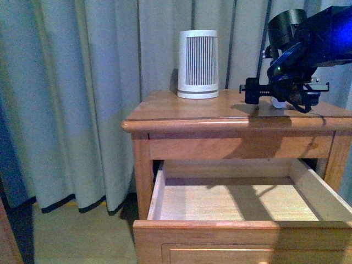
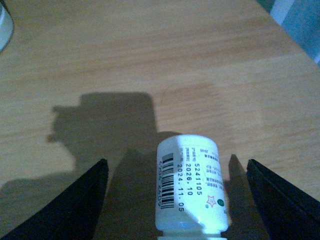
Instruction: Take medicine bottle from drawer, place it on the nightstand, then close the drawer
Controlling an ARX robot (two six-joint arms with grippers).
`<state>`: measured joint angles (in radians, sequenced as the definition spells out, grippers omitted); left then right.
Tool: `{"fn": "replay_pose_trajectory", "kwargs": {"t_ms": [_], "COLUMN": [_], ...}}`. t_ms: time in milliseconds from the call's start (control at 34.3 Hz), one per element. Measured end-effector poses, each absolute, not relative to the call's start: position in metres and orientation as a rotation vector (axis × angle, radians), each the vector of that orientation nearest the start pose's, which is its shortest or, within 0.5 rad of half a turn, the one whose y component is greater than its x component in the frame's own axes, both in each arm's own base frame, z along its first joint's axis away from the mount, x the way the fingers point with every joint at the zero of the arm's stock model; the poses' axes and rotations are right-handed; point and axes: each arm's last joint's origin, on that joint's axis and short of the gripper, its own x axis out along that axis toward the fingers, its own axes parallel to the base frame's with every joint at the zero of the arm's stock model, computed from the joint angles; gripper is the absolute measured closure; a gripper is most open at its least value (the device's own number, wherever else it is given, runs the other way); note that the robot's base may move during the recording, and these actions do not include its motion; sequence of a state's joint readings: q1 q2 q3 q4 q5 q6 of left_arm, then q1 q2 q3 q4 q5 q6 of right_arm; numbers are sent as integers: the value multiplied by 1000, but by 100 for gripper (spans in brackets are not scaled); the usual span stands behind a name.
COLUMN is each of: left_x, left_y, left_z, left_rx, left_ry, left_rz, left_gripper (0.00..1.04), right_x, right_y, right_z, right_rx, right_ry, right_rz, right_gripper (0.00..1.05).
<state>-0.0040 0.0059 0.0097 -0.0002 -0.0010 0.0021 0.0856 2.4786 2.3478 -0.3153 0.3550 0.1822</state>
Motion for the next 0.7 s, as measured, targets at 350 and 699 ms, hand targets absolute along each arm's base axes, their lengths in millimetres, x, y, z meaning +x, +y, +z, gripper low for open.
{"fn": "replay_pose_trajectory", "kwargs": {"t_ms": [350,699], "left_x": [97,97], "left_y": [0,0], "left_z": [166,166], "left_rx": [2,2], "left_ry": [-4,-4], "left_rz": [-3,-4], "left_gripper": [7,7], "right_x": [524,358], "right_y": [36,35], "right_z": [337,354], "right_rx": [90,154], "right_ry": [152,82], "right_rz": [-270,-237], "right_gripper": [7,7]}}
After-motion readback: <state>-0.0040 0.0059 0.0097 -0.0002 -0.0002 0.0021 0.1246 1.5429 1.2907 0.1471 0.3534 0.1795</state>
